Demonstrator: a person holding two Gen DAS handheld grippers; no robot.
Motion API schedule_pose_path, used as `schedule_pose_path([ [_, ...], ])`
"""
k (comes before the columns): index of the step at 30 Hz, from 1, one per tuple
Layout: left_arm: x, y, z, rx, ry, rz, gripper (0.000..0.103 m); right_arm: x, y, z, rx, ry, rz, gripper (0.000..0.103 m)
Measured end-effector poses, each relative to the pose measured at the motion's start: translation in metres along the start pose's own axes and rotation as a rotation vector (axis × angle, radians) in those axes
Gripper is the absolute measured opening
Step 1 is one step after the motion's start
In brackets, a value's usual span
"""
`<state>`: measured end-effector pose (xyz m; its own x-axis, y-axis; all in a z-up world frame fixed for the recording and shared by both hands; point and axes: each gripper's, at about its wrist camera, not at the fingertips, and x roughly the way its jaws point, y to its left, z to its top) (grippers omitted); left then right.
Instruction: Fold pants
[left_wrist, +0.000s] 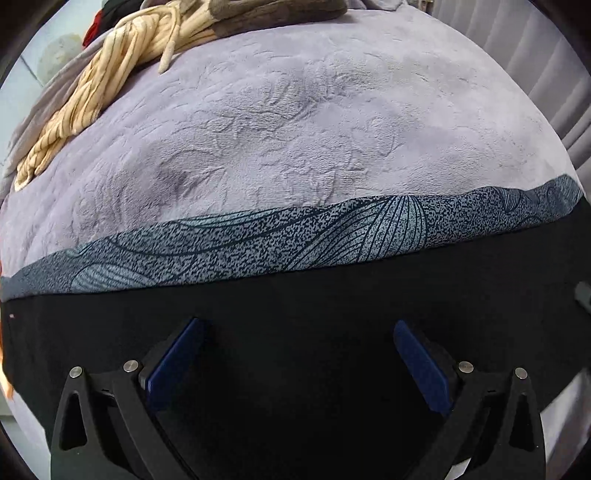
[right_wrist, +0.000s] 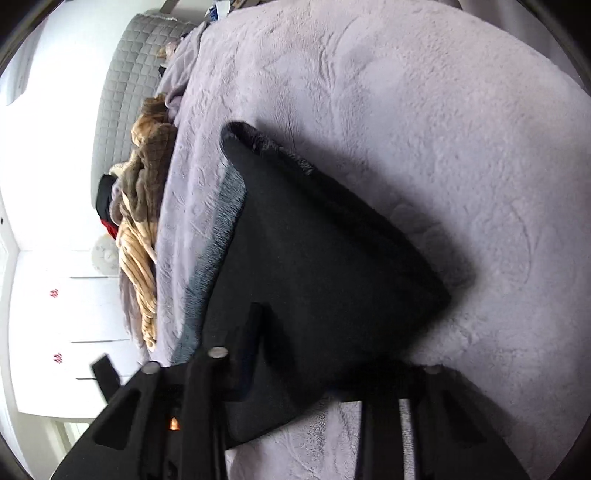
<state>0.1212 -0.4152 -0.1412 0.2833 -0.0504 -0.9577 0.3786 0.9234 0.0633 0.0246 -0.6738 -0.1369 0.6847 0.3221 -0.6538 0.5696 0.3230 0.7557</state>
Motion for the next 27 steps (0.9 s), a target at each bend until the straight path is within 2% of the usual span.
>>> schedule_pose_path([
  [1, 0.002, -0.003, -0.001, 0.015, 0.001, 0.005, 0.103, -0.003, 0.004, 0.000, -0.006, -0.010, 0.013, 0.017],
  [4, -0.005, -0.005, 0.003, 0.030, 0.030, -0.001, 0.103, -0.014, 0.037, -0.007, -0.098, -0.028, 0.032, 0.016],
  [6, -0.017, 0.007, 0.012, -0.008, -0.019, -0.025, 0.103, -0.019, 0.069, -0.013, -0.197, -0.044, 0.002, 0.016],
  [7, -0.023, 0.016, 0.017, -0.045, -0.066, -0.013, 0.103, -0.023, 0.086, -0.018, -0.241, -0.052, -0.001, 0.016],
  [8, -0.022, 0.020, 0.020, -0.056, -0.072, -0.005, 0.103, -0.026, 0.096, -0.021, -0.270, -0.055, -0.002, 0.016],
  [11, 0.010, 0.027, 0.033, -0.009, 0.064, -0.022, 0.103, -0.028, 0.144, -0.042, -0.415, -0.057, -0.034, 0.016],
  [13, -0.006, 0.038, 0.036, 0.002, 0.026, -0.060, 0.103, -0.024, 0.169, -0.057, -0.494, -0.043, -0.059, 0.016],
  [16, -0.043, 0.088, 0.032, -0.050, -0.066, -0.125, 0.103, -0.011, 0.208, -0.088, -0.599, -0.020, -0.077, 0.016],
  [19, -0.061, 0.155, 0.021, -0.081, -0.089, -0.060, 0.103, 0.016, 0.244, -0.123, -0.693, 0.021, -0.107, 0.016],
  [23, -0.066, 0.246, -0.002, -0.118, -0.081, 0.050, 0.103, 0.078, 0.277, -0.181, -0.795, 0.126, -0.162, 0.018],
  [25, -0.065, 0.281, -0.027, -0.143, -0.049, 0.076, 0.103, 0.116, 0.279, -0.206, -0.820, 0.190, -0.196, 0.021],
  [27, -0.059, 0.303, -0.041, -0.164, -0.024, 0.095, 0.103, 0.162, 0.272, -0.239, -0.849, 0.276, -0.275, 0.026],
])
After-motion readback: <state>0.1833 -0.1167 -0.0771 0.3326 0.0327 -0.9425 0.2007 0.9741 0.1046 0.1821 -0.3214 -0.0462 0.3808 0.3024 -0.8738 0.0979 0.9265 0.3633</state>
